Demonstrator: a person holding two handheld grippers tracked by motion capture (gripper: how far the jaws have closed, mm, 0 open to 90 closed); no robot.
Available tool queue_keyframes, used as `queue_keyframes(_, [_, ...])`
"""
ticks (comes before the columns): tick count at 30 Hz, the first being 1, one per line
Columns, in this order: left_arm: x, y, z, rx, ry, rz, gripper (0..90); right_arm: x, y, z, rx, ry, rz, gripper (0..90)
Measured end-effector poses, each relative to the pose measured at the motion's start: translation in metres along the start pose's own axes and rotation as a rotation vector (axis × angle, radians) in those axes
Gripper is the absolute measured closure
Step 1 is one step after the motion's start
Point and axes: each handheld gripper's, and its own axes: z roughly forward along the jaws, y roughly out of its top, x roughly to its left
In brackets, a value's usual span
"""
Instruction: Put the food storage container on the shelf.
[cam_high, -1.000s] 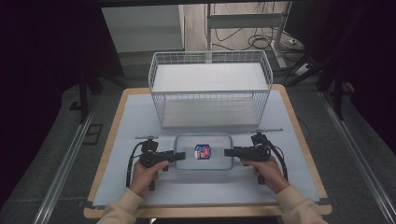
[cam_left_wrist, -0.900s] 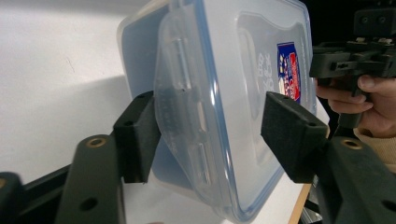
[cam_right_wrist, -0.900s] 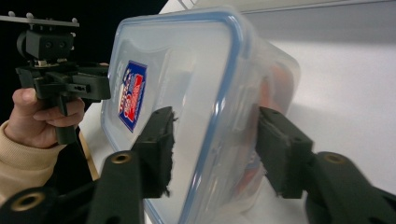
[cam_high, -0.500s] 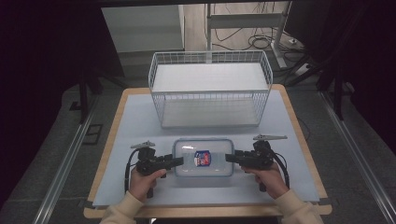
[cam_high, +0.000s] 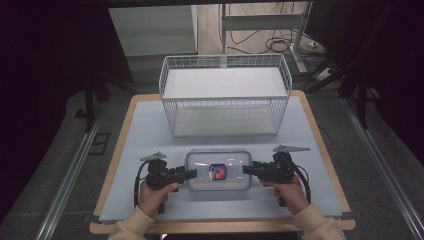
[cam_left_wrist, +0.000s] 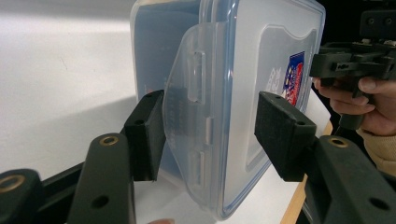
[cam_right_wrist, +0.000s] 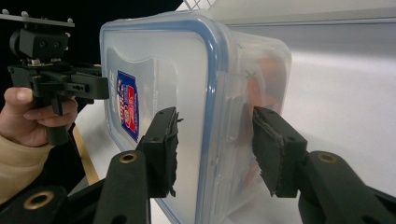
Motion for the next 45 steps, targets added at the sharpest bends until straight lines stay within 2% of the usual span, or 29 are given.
queue_keyframes(8, [-0.005, 0.004, -0.005, -0.023, 0.004, 0.016, 44.9, 0.004, 0.003, -0.004, -0.027, 0.002, -0.009, 52.2])
queue_keyframes(13, [-0.011, 0.013, -0.01, -0.034, 0.003, 0.047, 45.3, 0.007, 0.007, -0.008, -0.048, 0.009, -0.016, 52.3])
queue_keyframes(27, [-0.017, 0.024, -0.016, -0.047, 0.001, 0.057, 45.3, 0.014, 0.019, -0.012, -0.074, 0.006, -0.047, 52.2])
queue_keyframes(36, [-0.028, 0.045, -0.02, -0.074, 0.003, 0.091, 45.3, 0.02, 0.039, -0.023, -0.109, 0.006, -0.067, 52.2])
queue_keyframes(45, [-0.036, 0.059, -0.021, -0.089, -0.014, 0.096, 45.4, 0.025, 0.057, -0.034, -0.13, -0.002, -0.093, 52.3])
